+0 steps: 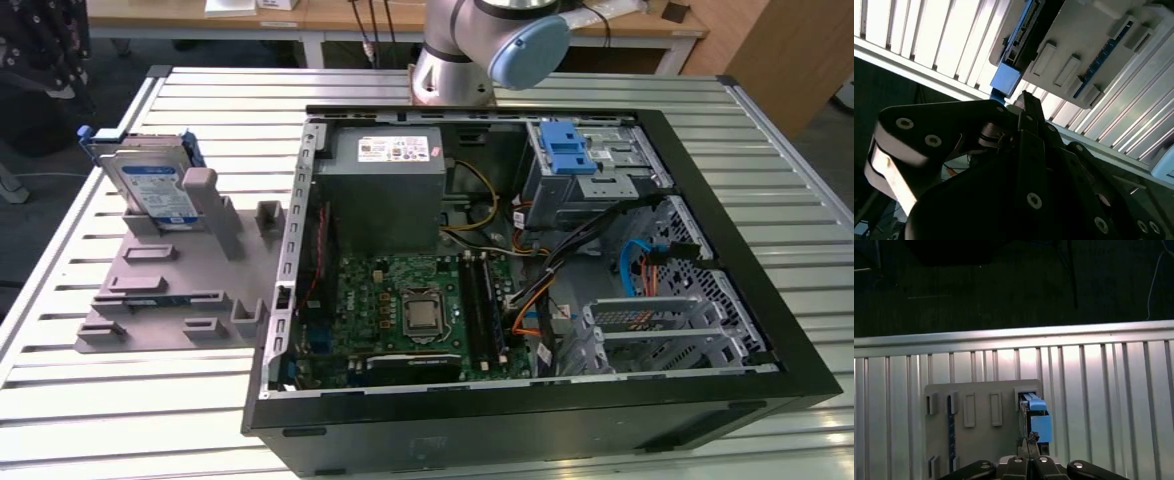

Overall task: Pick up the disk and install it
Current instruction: 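Pick up the disk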

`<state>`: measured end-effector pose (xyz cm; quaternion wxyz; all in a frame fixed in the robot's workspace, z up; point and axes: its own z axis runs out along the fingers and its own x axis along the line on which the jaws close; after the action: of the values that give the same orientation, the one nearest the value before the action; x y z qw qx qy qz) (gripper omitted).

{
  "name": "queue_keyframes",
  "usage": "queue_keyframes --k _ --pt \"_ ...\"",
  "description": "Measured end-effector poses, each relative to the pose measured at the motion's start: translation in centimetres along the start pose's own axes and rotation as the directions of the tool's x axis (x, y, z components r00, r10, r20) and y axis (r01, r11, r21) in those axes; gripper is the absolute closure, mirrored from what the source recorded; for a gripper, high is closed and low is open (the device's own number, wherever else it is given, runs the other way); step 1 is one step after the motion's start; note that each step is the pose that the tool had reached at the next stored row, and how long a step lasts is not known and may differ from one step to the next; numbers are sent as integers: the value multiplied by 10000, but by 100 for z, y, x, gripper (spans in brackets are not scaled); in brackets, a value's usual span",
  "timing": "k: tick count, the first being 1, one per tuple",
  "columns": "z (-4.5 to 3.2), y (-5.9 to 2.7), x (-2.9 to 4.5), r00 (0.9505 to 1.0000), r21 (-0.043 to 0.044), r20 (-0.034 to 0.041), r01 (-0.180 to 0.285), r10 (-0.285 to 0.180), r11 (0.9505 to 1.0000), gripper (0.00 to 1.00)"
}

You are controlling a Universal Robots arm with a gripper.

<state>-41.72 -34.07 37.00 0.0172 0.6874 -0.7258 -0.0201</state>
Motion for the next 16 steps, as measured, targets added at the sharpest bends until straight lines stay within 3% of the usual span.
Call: queue_keyframes --k 4,8,13,16 --pt "3 0 0 9977 -2 -36 670 -670 9978 89" --pt "6 0 0 9925 4 -64 1224 -1224 9925 89" --pt "24 9 -2 9920 245 -9 1263 -1263 9917 89" --pt "29 8 -6 9920 262 -4 1262 -1263 9917 89"
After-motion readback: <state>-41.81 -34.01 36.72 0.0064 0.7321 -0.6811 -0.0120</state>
